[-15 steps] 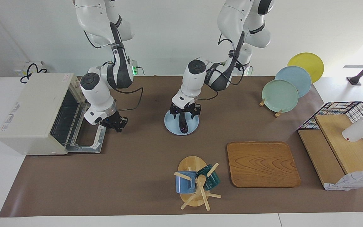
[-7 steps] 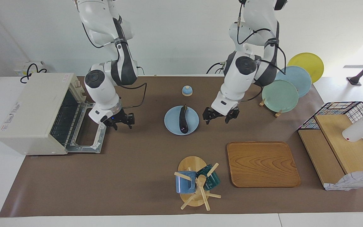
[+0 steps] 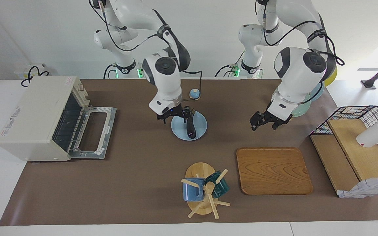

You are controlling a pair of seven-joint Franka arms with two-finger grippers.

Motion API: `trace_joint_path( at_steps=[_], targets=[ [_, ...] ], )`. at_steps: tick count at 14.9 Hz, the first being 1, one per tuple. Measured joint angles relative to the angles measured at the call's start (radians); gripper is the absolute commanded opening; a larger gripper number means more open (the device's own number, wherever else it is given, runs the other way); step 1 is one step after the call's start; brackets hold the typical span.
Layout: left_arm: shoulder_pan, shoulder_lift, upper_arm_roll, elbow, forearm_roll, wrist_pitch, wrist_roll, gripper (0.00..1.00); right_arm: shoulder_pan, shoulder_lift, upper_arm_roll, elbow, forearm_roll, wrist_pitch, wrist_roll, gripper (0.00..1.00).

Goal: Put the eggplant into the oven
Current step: 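Withdraw the left gripper to rest while the right gripper reaches the plate, then grasp the blue plate rim with the right gripper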

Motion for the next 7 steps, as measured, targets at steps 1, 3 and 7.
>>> trace_joint_path(
  at_steps=[1,3,7],
  targets=[
    [0.013,-0.015,0.001,0.001,0.014,-0.018,0.022,1.00,0.049,0.044,0.000,0.043,-0.010,0.001,0.070,0.78],
    [0.036,-0.053,0.003,0.002,0.034,-0.064,0.066,1.00,0.119,0.124,0.000,0.129,-0.047,0.005,0.168,0.77],
    [0.077,-0.139,0.004,0.003,0.062,-0.174,0.122,1.00,0.155,0.183,0.000,0.181,-0.064,0.031,0.189,0.54]
  ],
)
